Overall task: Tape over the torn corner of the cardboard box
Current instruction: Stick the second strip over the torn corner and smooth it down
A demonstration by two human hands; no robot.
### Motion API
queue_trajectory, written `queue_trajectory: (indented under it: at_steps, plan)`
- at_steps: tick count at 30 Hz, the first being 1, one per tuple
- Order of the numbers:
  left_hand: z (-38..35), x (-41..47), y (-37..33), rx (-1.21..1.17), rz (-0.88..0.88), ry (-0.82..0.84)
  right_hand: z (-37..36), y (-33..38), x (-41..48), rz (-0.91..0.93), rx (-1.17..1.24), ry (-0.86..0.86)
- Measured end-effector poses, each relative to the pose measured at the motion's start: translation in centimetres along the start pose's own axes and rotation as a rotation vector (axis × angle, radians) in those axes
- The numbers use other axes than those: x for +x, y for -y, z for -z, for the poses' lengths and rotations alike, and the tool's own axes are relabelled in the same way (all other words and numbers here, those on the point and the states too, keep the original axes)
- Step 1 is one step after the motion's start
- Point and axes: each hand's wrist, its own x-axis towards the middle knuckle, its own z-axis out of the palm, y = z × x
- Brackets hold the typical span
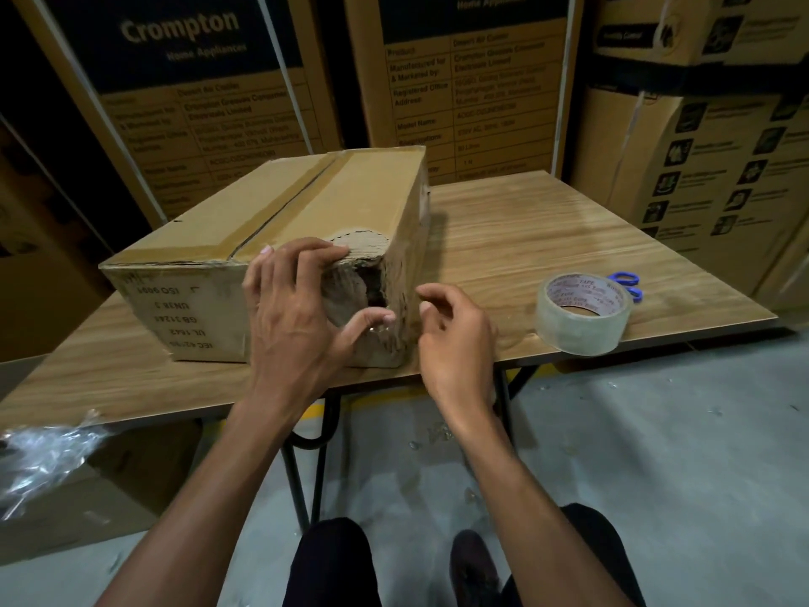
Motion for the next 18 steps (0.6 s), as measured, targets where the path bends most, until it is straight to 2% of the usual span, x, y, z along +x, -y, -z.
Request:
queue_trajectory:
  at_steps: [2,4,7,9,14,18]
  plan:
    - [0.9,-0.2,0.4,-0.056,0.031,-0.018,0.2,0.3,-2.4,0.153,0.067,0.061]
    - [1.6,0.0,1.0,-0.097,-0.032,0.019,-0.6,-0.1,-4.3,0.307,0.092,0.204]
    - [2.2,0.3,1.8,-0.045,-0.19,0.085,-2.5,-0.8,-5.6,0.361,0.129,0.38]
    - [2.1,0.4,1.6,-0.045,-0.199,0.051,-3.5,-0.4,-6.1,0.356,0.202,0.387]
    - [0.8,0.1,1.2,-0.136,-0.157,-0.121,-5.1,-0.2,-5.8,0.29,0.299,0.27]
    - [0.5,0.1,1.2,-0.173,-0.14,-0.153,-4.6,-0.9,-4.9,0.268,0.279,0.311]
